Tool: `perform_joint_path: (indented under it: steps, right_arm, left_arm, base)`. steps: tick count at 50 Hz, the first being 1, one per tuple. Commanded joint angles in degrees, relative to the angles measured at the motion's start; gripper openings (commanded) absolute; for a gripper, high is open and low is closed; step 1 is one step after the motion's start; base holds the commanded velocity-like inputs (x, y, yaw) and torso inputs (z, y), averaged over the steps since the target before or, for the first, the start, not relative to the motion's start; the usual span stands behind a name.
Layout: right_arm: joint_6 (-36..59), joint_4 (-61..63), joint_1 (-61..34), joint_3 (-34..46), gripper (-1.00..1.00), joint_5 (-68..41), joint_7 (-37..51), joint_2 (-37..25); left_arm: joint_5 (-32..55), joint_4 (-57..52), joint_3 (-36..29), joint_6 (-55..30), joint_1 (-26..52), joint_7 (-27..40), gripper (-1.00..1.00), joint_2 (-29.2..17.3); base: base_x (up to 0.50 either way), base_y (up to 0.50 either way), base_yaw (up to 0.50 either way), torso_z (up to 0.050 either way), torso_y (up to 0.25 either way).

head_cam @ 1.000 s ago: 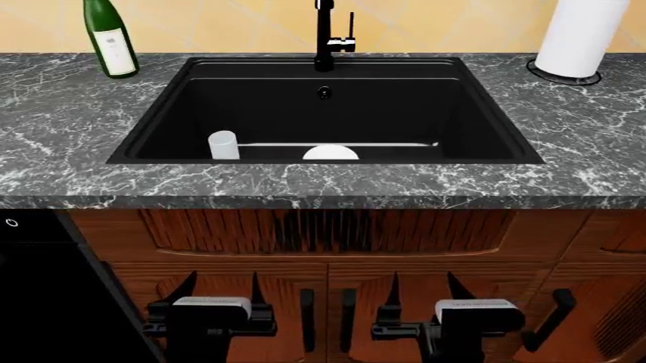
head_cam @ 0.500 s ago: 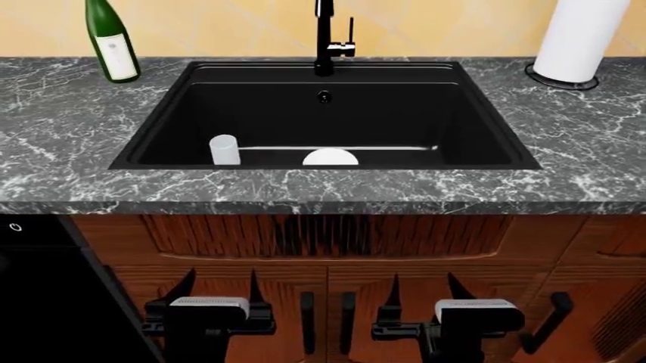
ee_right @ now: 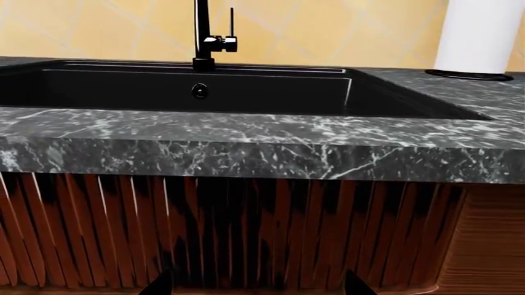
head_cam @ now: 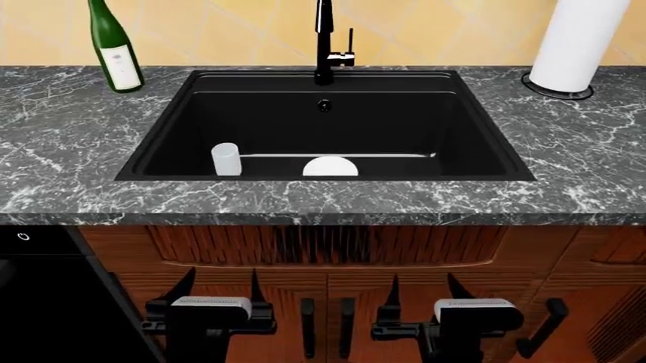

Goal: Pick the cup and bowl from the sink and place them on the counter for drying.

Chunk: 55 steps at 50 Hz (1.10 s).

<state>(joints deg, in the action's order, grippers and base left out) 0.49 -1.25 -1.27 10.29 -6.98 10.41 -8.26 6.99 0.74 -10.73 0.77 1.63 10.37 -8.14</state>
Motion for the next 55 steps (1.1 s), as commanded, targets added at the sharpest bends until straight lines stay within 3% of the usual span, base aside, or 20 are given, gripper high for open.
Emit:
perform_joint_path:
  steps: [1,8,22,29,35,41,49,55]
  right_arm:
    - [0.0,0.0,0.0,0.4,1.00,-0.5,0.4,-0.4]
    - [0.0,-0.1,-0.1,0.7,1.00,-0.7,0.7,-0.6]
    - [-0.1,-0.3,-0.2,1.1,1.00,-1.5,1.1,-0.9]
    - [1.9,2.6,0.4,0.6,1.00,-2.8,1.6,-1.4]
    - [22.6,22.4,-2.9,-2.5,1.00,-9.0,1.6,-7.5]
    - [38.6,32.7,-10.3,-8.4,1.00,-17.6,2.7,-12.3]
    - [56.1,30.7,-30.8,-10.3,1.00,-27.3,1.0,-15.2]
    - [59.6,23.3,-42.8,-9.8,1.00,-28.2,-0.1,-15.4]
  left_arm:
    - [0.5,-0.2,-0.4,0.6,-0.3,0.3,1.00,-0.6]
    - [1.2,0.1,-0.5,0.5,0.1,0.5,1.00,-0.5]
    - [0.6,-1.3,-1.1,1.0,-0.6,1.3,1.00,-1.5]
    - [1.7,-4.5,-0.8,-3.2,-0.2,2.6,1.00,-1.5]
    - [6.2,-17.9,2.0,-18.1,2.6,2.7,1.00,-5.9]
    - [12.4,-24.7,4.4,-30.5,9.8,2.0,1.00,-8.0]
    - [20.9,-28.5,8.0,-47.0,24.4,2.3,1.00,-10.8]
    - [22.9,-22.0,7.3,-53.3,34.4,0.8,1.00,-11.7]
  base:
    - [0.00,0.00,0.00,0.050,0.000]
    - [0.00,0.00,0.00,0.045,0.000]
    - [0.00,0.00,0.00,0.000,0.000]
    - [0.00,0.00,0.00,0.000,0.000]
    - [0.00,0.00,0.00,0.000,0.000]
    - [0.00,0.00,0.00,0.000,0.000]
    - [0.00,0.00,0.00,0.000,0.000]
    - [0.00,0.00,0.00,0.000,0.000]
